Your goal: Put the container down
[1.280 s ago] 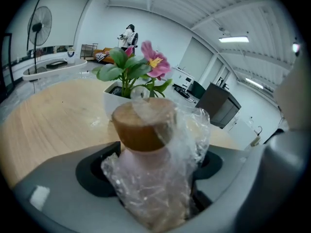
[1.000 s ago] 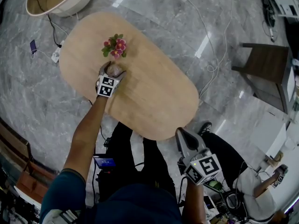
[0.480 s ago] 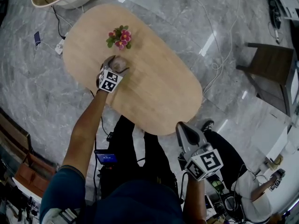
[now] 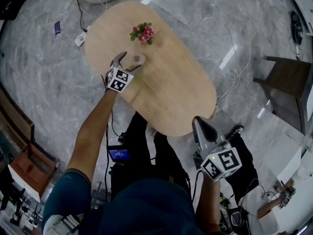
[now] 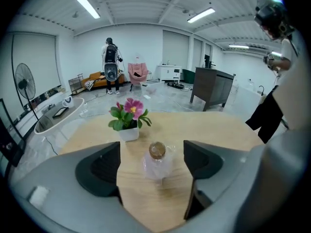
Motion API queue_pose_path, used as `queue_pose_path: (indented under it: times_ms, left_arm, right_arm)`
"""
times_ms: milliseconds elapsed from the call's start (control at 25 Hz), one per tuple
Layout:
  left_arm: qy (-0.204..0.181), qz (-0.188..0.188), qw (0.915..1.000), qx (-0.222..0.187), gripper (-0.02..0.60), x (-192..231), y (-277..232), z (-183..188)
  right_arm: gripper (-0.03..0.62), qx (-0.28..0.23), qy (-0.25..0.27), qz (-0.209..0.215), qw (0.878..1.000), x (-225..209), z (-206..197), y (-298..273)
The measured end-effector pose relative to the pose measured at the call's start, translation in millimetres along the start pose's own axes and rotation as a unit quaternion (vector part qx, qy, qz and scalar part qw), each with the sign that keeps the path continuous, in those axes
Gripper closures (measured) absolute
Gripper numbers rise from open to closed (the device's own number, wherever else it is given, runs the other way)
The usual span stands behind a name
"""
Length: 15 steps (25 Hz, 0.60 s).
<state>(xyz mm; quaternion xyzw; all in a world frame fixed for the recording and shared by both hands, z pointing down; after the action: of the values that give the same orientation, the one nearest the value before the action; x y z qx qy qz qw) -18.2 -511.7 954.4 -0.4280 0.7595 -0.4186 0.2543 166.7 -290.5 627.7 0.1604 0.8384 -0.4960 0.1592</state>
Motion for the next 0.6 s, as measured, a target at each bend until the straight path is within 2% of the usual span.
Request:
queue_pose_path:
  times_ms: [360,600]
  left_arm:
    - [0.016,0.062,0.9959,-0.063,0.208,2,160,42]
    - [0.029,0.116,0.9862,-0.114,0.238,3,279,66]
  right_arm:
    - [0.583,-0.051,0.065,0.020,0.996,36,36,65]
    - [0.583,-0.094,0.115,0.040,0.988,58,63,109]
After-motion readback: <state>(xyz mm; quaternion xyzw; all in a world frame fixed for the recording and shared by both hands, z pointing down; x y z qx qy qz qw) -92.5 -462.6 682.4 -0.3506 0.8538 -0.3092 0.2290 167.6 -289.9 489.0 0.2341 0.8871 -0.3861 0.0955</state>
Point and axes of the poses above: the fingertips, and each gripper's own axes: y backward along the fingers, x to its left, z out of its top, the point moved 1 cm from there along y, backward along the fingers, and after that the axes turned 15 degrees about x, right-handed, at the moved point
